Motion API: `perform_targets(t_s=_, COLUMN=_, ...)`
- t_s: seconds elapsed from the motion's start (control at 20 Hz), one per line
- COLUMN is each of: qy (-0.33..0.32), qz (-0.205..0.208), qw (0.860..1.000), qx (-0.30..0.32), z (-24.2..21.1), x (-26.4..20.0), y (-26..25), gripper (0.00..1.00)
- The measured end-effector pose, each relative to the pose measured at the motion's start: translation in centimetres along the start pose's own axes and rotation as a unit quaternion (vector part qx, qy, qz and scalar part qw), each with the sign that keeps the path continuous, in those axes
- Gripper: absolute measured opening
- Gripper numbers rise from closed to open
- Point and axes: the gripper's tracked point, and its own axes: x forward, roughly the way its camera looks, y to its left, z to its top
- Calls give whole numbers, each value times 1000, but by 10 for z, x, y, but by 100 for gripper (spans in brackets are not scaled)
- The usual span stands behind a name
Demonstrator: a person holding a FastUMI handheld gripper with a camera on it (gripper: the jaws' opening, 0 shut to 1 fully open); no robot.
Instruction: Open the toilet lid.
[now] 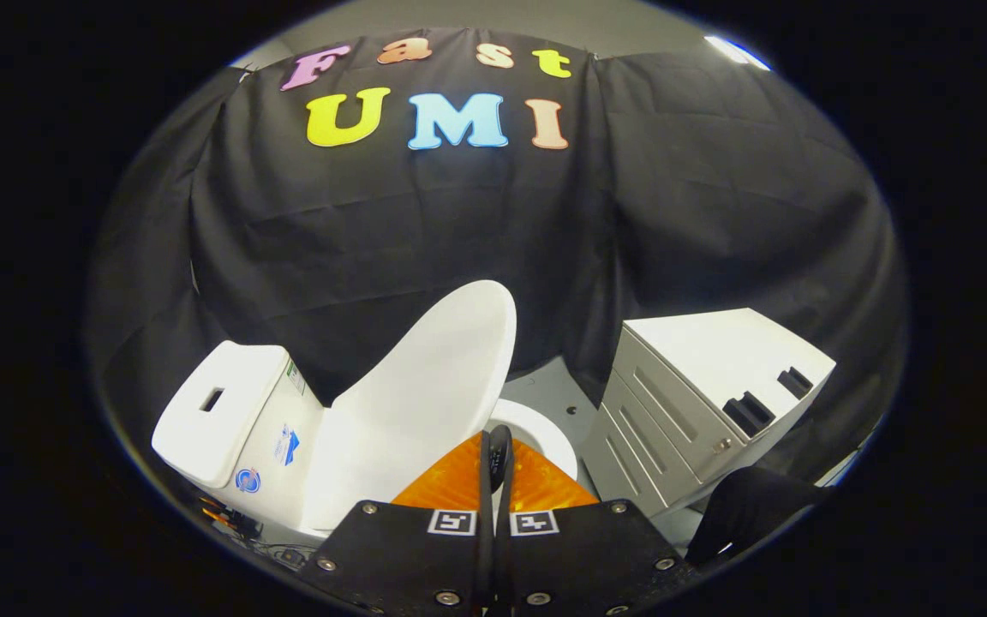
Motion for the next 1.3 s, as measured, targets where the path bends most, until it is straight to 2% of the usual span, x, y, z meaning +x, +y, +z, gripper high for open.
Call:
perform_targets(t_s=0.3, qy=-12, qz=-2, qw=1000, qx=-21, z=12, x=-11, y=18, gripper=0)
perform_targets(t_s=1.3, qy=-72, qz=29, qw=994, qx=-75, z=55, x=-56, y=105, gripper=0)
